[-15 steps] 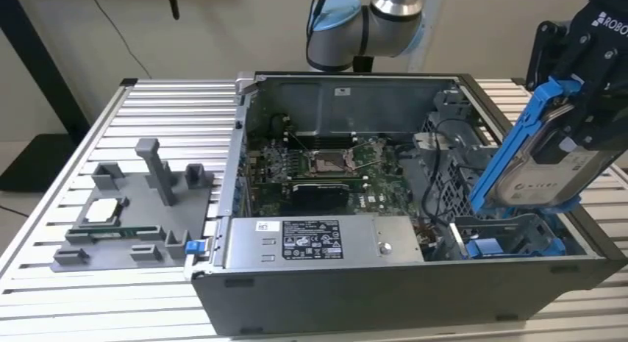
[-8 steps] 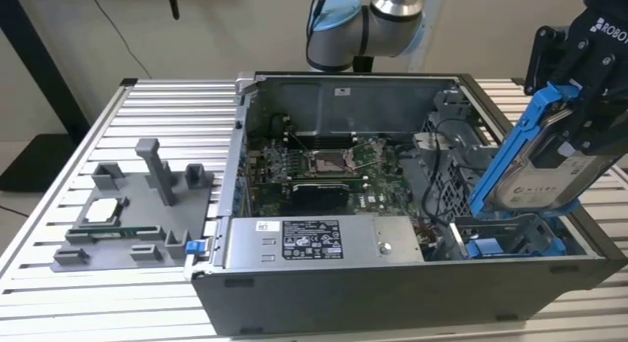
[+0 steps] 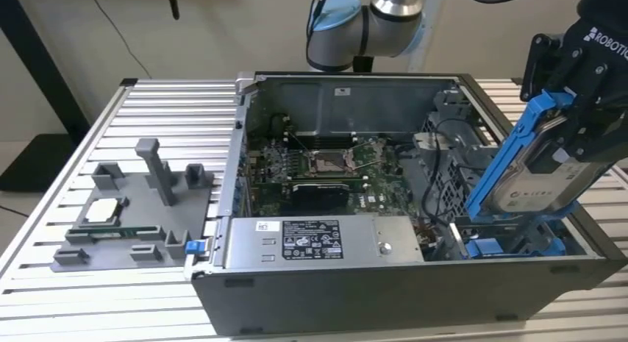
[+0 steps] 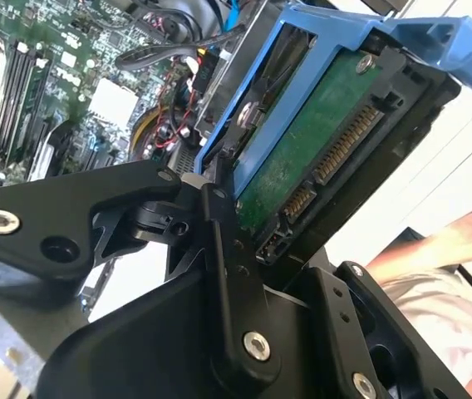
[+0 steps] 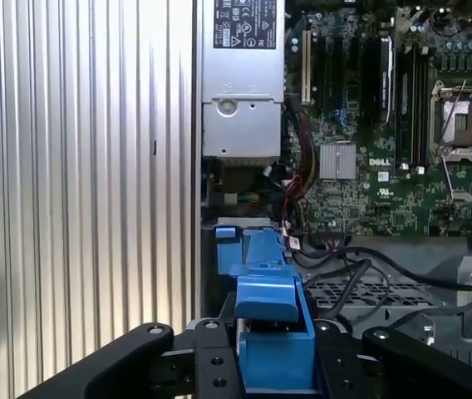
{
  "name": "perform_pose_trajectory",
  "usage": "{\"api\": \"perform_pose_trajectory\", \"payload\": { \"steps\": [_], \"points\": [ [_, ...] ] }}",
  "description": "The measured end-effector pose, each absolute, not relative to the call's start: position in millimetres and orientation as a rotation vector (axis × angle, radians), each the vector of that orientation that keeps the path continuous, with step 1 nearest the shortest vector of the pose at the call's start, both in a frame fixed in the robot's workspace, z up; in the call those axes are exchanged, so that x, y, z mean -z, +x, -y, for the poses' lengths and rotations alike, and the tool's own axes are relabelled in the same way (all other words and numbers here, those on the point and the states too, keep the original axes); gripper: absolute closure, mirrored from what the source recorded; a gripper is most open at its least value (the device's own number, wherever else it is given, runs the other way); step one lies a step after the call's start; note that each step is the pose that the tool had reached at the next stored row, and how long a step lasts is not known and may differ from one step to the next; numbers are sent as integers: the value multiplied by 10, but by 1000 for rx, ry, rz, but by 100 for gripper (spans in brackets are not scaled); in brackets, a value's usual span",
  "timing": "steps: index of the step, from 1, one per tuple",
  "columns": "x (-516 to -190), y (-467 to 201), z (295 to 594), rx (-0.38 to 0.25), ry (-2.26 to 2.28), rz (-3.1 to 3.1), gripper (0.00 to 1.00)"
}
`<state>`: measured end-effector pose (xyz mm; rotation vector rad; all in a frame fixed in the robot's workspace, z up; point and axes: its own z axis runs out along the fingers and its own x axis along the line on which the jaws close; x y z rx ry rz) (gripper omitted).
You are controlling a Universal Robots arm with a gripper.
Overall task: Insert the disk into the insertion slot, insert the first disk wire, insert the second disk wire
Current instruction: 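Insert the disk into the insertion slot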
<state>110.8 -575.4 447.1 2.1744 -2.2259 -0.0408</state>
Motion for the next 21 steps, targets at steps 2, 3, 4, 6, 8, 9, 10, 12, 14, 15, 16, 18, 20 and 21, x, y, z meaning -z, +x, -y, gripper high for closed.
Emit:
{"api": "perform_pose_trajectory", "payload": {
  "steps": [2,3,4,6,8,9,10,12,14,15,16,18,20,21],
  "points": [
    [-4455,1106,5755,41,2173,2227,100],
    [-4447,1105,5756,41,2173,2227,100],
    [-4440,1104,5757,41,2173,2228,100],
    [-4424,1103,5758,41,2172,2228,100],
    [-4410,1103,5758,41,2172,2229,100],
    [-4405,1103,5758,41,2171,2229,100],
    [-4401,1103,5758,41,2172,2229,100],
    [-4399,1103,5758,41,2171,2229,100],
    [-4399,1103,5758,41,2171,2229,100],
    [-4398,1103,5758,41,2172,2229,100],
    [-4398,1103,5758,41,2172,2229,100],
    [-4395,1103,5754,41,2172,2229,100],
    [-4393,1103,5754,41,2172,2229,100],
    [-4390,1103,5753,41,2172,2229,100]
  ]
}}
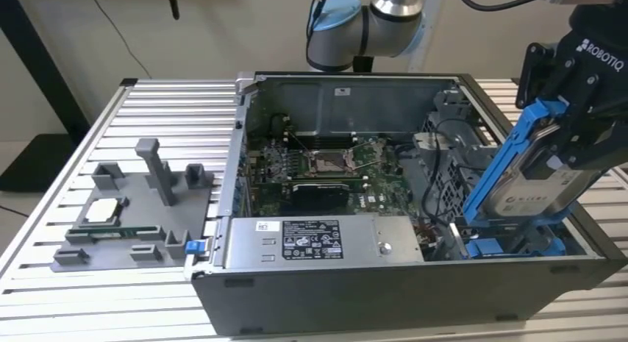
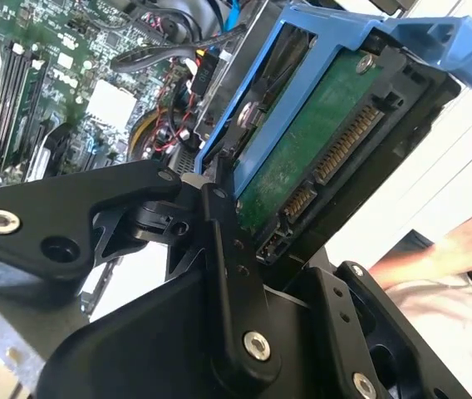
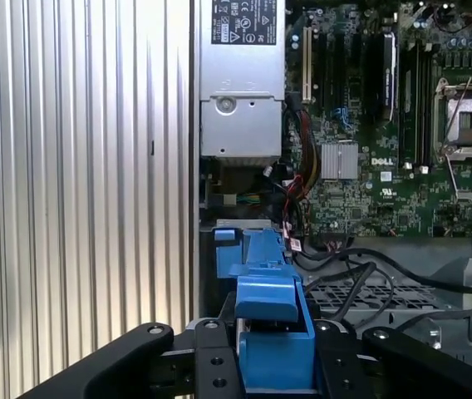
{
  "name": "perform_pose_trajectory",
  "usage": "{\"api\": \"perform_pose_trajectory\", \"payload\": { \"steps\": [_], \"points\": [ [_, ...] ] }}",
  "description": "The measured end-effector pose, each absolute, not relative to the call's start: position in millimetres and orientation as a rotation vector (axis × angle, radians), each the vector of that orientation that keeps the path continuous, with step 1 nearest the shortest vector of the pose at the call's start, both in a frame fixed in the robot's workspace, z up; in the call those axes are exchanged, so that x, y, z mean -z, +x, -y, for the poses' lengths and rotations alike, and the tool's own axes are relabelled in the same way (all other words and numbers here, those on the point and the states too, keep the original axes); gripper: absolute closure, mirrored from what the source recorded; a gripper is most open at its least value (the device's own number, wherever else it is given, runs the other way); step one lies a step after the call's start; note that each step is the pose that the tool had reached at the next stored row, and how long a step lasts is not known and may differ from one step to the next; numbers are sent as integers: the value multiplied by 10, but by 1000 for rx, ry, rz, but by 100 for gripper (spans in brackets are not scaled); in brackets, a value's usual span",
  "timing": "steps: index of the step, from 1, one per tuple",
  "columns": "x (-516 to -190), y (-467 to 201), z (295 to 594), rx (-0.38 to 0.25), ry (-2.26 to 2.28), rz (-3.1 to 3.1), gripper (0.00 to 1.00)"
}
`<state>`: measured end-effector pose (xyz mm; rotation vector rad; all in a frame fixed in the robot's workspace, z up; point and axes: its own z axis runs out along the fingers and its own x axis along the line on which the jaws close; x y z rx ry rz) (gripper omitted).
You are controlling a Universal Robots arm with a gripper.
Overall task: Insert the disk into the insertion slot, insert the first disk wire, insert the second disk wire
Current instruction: 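Insert the disk into the insertion slot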
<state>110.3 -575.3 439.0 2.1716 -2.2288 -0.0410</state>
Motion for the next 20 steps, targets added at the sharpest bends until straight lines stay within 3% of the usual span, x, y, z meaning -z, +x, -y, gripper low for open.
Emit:
{"api": "perform_pose_trajectory", "payload": {
  "steps": [20],
  "points": [
    [-4264,1111,5753,46,2174,2231,100]
  ]
}}
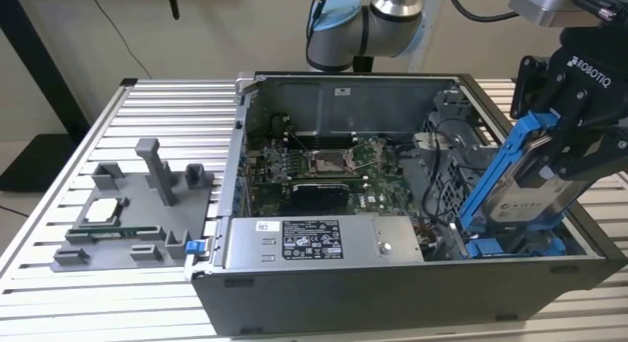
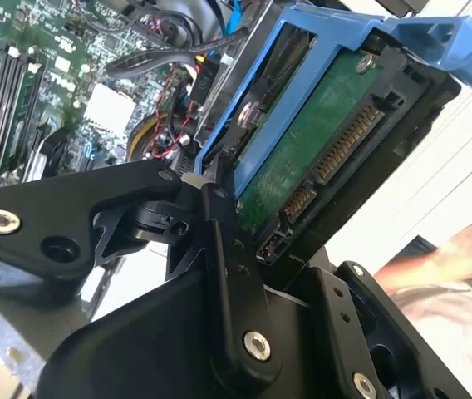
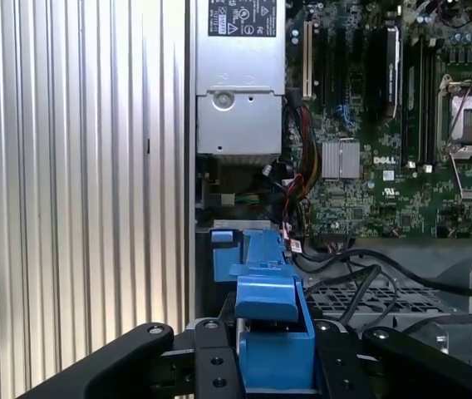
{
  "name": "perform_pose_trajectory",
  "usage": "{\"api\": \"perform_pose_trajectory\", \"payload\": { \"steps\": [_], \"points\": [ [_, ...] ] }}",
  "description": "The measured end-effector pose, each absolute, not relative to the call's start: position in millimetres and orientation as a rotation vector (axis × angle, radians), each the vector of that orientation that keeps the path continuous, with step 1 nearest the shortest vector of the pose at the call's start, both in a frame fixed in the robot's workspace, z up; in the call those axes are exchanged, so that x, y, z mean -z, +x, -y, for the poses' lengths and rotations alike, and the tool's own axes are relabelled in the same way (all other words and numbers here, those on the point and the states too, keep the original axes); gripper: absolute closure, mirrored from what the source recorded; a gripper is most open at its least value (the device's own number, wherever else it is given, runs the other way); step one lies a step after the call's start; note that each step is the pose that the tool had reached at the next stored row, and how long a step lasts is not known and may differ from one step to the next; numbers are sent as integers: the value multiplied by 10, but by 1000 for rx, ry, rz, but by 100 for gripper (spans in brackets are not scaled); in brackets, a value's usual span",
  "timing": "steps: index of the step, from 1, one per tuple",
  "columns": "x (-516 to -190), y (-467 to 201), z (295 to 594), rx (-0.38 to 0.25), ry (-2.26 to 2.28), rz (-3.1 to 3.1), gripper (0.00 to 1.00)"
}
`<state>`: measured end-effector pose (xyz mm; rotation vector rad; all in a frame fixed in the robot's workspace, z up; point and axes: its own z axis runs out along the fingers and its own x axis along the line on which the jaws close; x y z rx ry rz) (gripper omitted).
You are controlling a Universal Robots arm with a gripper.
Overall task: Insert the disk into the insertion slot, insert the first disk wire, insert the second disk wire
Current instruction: 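Insert the disk into the insertion slot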
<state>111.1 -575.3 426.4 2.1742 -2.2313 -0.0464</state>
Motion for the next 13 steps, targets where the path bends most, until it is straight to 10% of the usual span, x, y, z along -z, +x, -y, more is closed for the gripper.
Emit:
{"api": "perform_pose_trajectory", "payload": {
  "steps": [13],
  "points": [
    [-4172,1134,5754,50,2176,2233,100]
  ]
}}
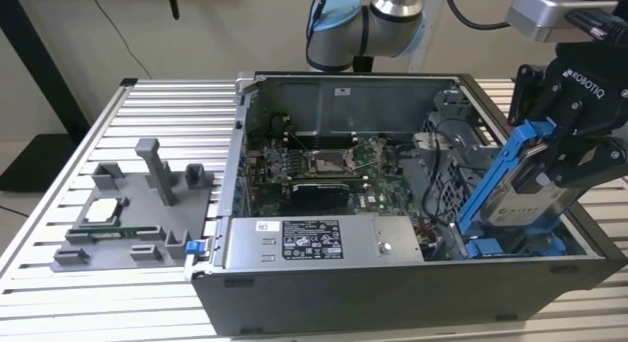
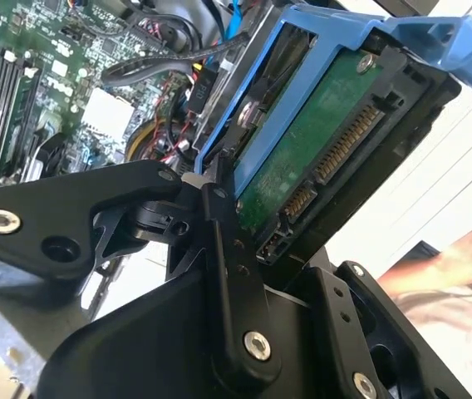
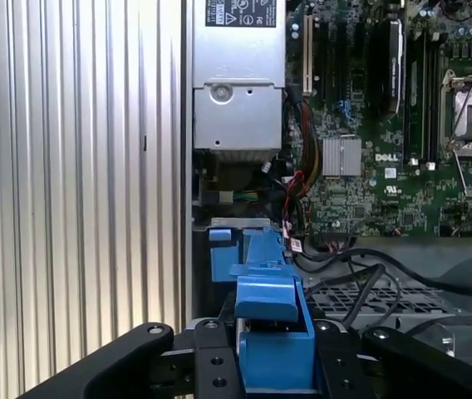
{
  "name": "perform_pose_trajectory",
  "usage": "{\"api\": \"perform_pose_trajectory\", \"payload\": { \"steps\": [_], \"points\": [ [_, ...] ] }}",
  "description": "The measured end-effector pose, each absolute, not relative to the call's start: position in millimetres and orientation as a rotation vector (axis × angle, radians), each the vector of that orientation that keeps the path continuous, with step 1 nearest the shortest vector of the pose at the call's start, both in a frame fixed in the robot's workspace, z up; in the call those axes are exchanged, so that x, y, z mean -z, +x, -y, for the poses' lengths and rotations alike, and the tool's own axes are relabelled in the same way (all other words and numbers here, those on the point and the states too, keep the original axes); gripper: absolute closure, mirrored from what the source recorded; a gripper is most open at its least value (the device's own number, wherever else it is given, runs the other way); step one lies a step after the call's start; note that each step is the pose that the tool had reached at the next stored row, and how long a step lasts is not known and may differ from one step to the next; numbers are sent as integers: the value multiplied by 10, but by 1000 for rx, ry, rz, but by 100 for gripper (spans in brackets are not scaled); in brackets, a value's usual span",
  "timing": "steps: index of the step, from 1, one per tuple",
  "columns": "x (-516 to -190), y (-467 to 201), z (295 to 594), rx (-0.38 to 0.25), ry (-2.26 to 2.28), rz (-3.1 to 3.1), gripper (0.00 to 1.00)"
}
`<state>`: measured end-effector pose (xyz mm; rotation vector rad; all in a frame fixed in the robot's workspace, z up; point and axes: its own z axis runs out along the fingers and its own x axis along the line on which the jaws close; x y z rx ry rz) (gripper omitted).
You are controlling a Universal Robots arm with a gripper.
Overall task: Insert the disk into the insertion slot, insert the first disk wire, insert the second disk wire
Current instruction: 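Insert the disk into the insertion slot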
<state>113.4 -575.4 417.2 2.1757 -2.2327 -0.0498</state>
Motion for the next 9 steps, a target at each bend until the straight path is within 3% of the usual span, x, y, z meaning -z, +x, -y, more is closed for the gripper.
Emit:
{"api": "perform_pose_trajectory", "payload": {
  "steps": [9],
  "points": [
    [-4111,1137,5759,50,2176,2233,100]
  ]
}}
